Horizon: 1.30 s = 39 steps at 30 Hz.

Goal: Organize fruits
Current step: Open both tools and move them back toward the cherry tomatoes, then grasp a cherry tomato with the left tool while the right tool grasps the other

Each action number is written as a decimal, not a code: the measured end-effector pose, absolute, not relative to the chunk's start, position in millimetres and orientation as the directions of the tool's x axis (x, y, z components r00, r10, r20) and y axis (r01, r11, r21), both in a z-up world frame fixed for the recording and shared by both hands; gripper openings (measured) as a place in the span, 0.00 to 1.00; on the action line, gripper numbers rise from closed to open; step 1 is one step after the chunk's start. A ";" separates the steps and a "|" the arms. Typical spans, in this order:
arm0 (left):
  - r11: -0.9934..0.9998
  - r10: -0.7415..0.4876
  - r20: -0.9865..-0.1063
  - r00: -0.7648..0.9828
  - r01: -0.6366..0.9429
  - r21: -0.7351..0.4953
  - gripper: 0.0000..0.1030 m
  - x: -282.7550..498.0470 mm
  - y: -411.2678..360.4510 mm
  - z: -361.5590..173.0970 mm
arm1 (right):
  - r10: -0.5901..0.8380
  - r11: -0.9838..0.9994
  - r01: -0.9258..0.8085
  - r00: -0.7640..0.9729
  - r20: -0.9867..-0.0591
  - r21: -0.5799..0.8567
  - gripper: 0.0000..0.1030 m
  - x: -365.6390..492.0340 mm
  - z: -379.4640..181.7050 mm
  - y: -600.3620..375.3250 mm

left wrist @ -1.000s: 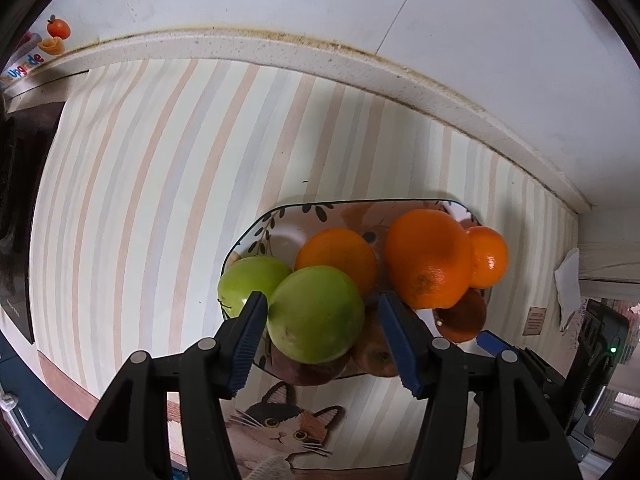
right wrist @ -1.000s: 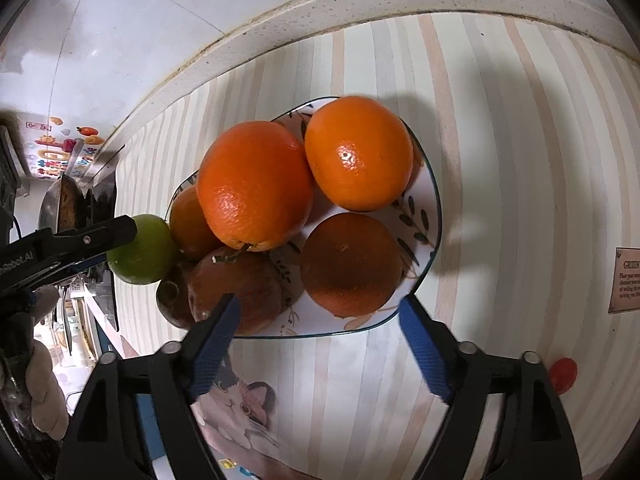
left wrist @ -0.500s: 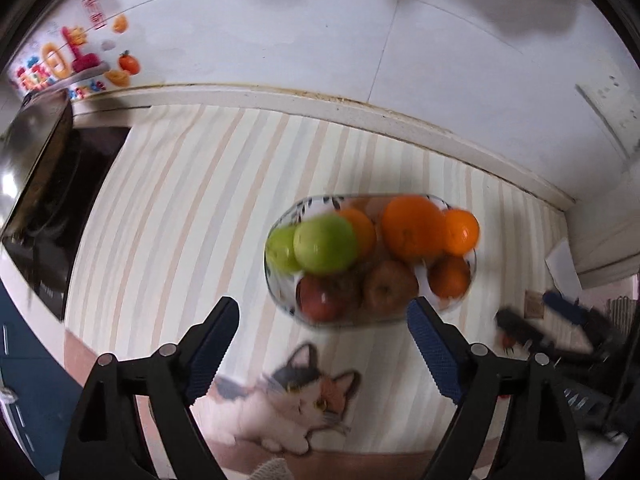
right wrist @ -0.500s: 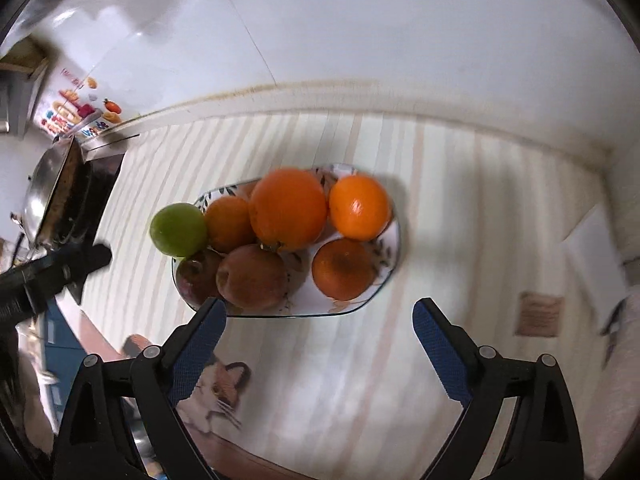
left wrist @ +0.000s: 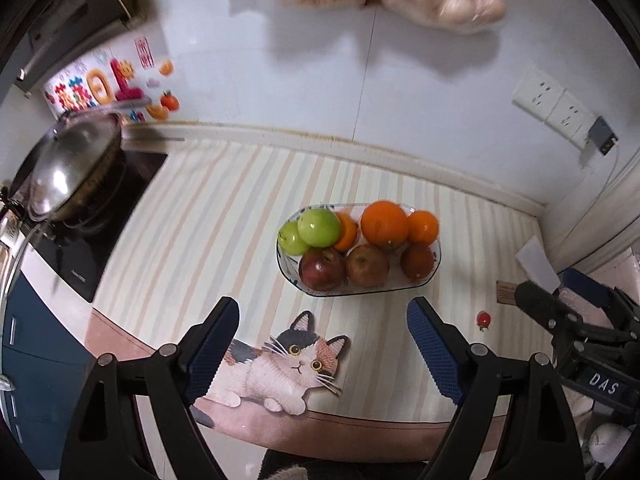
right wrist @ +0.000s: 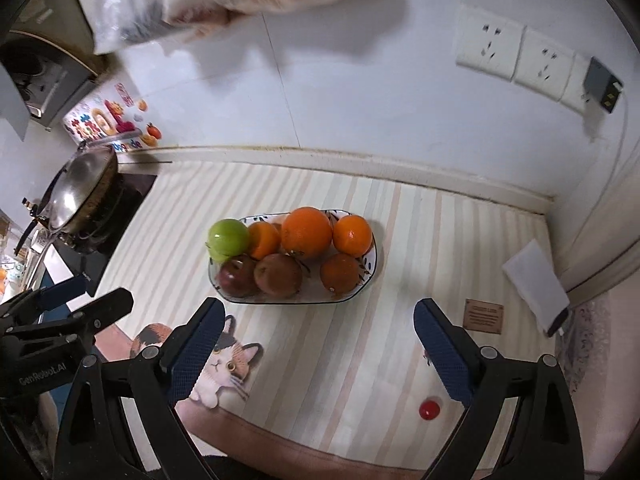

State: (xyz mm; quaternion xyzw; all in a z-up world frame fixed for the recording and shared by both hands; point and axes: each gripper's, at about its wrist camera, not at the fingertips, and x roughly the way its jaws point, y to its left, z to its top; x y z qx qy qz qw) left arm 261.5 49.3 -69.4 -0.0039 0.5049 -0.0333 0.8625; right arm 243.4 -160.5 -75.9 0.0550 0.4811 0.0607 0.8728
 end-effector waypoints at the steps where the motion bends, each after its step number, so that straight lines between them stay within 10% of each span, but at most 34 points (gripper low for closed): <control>1: 0.998 -0.064 -0.865 0.497 0.053 -0.043 0.83 257.2 49.8 -64.5 | 0.158 0.987 -0.053 0.543 -0.824 0.155 0.95 234.1 -68.4 -160.7; 24: 0.990 -0.123 -0.794 0.595 0.126 -0.059 0.83 175.2 55.6 -16.5 | 0.108 0.991 -0.015 0.677 -0.729 0.133 0.95 129.0 9.5 -149.3; 39: 0.986 -0.105 -0.845 0.524 0.167 -0.018 0.83 200.2 -4.6 -57.2 | 0.141 0.947 0.152 0.598 -0.789 0.285 0.94 142.4 -59.5 -247.6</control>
